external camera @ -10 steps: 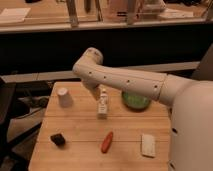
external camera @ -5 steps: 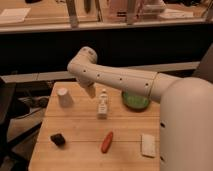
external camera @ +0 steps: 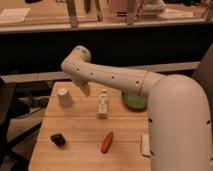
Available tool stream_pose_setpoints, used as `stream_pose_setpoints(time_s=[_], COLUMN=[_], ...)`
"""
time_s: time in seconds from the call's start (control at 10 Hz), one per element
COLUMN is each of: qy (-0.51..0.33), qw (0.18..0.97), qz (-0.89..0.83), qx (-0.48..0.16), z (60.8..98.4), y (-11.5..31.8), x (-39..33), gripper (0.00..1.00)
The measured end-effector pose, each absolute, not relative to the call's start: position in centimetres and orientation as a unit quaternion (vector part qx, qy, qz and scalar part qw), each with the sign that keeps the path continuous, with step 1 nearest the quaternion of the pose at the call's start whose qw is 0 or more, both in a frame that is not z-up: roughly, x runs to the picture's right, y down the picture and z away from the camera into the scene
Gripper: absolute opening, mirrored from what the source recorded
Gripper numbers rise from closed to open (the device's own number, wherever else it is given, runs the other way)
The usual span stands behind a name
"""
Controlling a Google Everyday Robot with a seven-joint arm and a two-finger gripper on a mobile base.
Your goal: Place the ceramic cup over the eraser
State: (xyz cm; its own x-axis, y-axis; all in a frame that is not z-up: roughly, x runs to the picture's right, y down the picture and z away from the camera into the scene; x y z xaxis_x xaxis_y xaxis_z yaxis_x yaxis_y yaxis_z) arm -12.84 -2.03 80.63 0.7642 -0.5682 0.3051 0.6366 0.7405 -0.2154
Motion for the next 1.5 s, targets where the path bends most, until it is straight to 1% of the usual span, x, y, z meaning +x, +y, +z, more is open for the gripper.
stream_pose_setpoints(time_s=[0.5,1.5], qy=[-0.125,-0.156], qw=[0.912,0.892], qz=[-0.36,-0.4], qx=[-0.152,-0.142], z=[82.6,86.5], y=[-1.9,-1.0], x=[-16.7,-21.6], gripper=[0.8,0.8])
